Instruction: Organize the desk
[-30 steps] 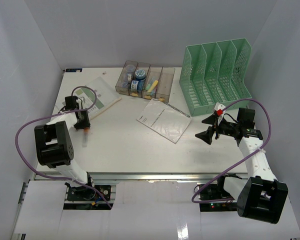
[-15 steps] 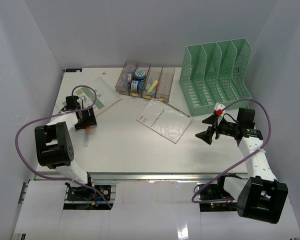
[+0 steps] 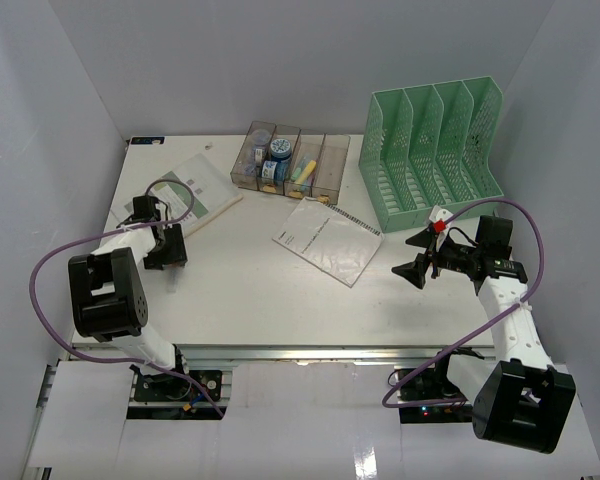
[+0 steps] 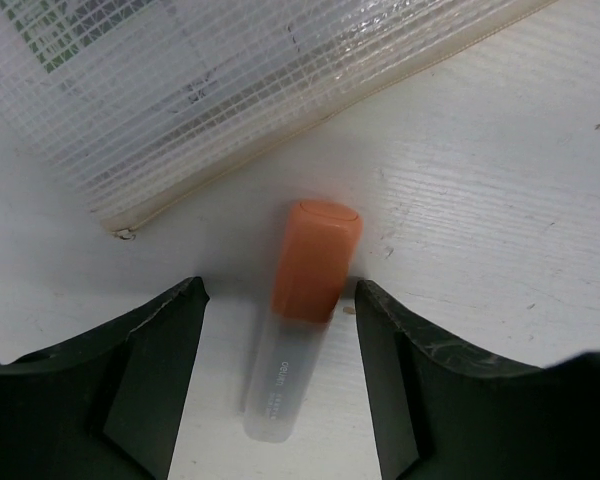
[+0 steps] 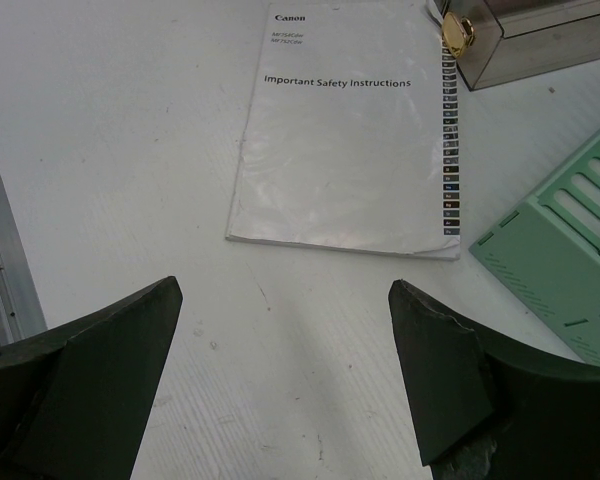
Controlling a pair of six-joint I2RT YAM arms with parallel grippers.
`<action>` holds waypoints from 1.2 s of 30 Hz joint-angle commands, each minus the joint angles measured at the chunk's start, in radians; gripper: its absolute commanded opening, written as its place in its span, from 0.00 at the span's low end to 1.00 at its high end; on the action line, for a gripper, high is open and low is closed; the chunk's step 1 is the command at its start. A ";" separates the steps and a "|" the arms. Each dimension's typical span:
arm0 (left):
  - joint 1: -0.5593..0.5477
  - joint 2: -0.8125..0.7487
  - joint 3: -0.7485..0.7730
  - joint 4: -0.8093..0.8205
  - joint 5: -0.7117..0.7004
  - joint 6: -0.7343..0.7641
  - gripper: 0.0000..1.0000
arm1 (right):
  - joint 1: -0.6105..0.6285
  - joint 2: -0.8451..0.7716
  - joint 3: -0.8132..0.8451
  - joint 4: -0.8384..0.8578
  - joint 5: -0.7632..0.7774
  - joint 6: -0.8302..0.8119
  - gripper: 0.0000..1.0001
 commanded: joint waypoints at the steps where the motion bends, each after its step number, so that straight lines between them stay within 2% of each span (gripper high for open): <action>1: 0.000 0.013 -0.045 -0.114 -0.066 0.016 0.67 | -0.005 -0.015 0.031 0.000 -0.010 -0.022 0.91; 6: -0.013 0.024 -0.041 -0.114 -0.065 0.014 0.52 | -0.003 -0.019 0.031 0.000 -0.015 -0.020 0.90; 11: -0.032 0.038 -0.005 -0.114 -0.023 -0.005 0.20 | -0.005 -0.016 0.029 0.001 -0.011 -0.021 0.91; 15: -0.068 0.005 0.055 -0.104 0.089 -0.039 0.10 | -0.006 -0.010 0.028 0.001 0.000 -0.025 0.90; 19: -0.108 -0.125 0.085 0.029 0.392 -0.186 0.05 | -0.005 -0.012 0.023 0.001 -0.004 -0.023 0.90; 20: -0.121 -0.128 0.079 0.065 0.434 -0.191 0.05 | -0.005 -0.012 0.023 0.001 -0.004 -0.023 0.90; 24: -0.250 -0.211 0.067 0.281 0.550 -0.412 0.05 | -0.005 -0.008 0.020 0.003 0.000 -0.023 0.90; 28: -0.377 -0.112 0.190 0.441 0.584 -0.502 0.05 | -0.005 0.004 0.018 0.011 0.012 -0.022 0.90; 30: -0.419 -0.013 0.258 0.490 0.597 -0.531 0.05 | -0.006 0.004 0.012 0.017 0.016 -0.020 0.90; 36: -0.506 0.282 0.632 0.572 0.612 -0.564 0.06 | -0.010 0.012 0.006 0.039 0.017 -0.005 0.90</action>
